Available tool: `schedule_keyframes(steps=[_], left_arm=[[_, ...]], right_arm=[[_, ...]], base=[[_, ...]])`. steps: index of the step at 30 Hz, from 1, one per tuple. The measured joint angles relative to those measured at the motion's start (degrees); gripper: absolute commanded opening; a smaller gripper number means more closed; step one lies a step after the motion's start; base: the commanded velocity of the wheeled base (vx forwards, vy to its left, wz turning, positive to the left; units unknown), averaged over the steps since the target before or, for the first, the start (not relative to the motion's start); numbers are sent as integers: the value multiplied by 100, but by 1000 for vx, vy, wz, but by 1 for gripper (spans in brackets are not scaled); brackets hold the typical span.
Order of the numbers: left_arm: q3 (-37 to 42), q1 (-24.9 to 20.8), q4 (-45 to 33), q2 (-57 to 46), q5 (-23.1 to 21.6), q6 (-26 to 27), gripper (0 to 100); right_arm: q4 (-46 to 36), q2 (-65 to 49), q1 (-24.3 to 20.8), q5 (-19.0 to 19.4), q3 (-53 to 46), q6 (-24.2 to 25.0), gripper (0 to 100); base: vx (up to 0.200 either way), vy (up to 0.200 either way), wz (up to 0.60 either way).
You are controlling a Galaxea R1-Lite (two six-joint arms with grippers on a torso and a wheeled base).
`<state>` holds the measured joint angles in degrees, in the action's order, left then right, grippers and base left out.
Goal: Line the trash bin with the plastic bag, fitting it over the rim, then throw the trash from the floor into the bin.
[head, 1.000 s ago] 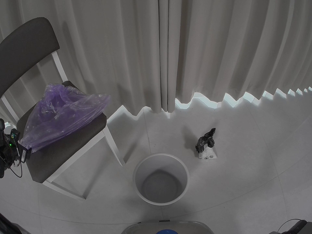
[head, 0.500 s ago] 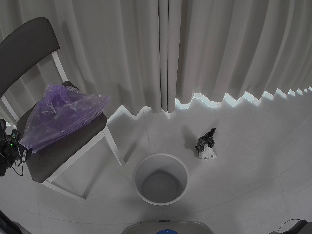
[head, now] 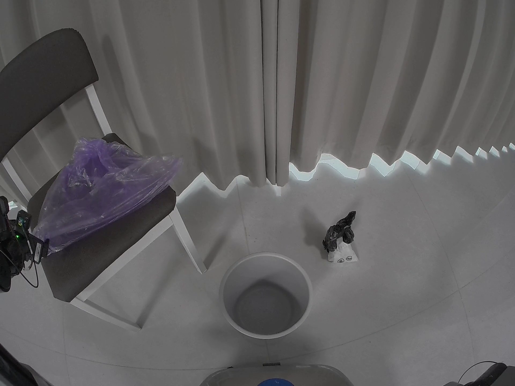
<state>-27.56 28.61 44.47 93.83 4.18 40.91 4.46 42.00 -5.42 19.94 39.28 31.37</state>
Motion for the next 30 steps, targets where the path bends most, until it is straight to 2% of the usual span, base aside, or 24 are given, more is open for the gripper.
schedule_keyframes(steps=[10,21,30], left_arm=[[207,71,219,21,-5,-27,100],[990,60,2097,88,17,9,100],[1501,63,2893,335,27,44,100]], right_arm=[[0,-10,-2,0,0,0,100],[0,-22,0,0,0,0,100],[0,-30,0,-2,5,0,100]], base=[[0,0,0],[0,0,0],[0,0,0]])
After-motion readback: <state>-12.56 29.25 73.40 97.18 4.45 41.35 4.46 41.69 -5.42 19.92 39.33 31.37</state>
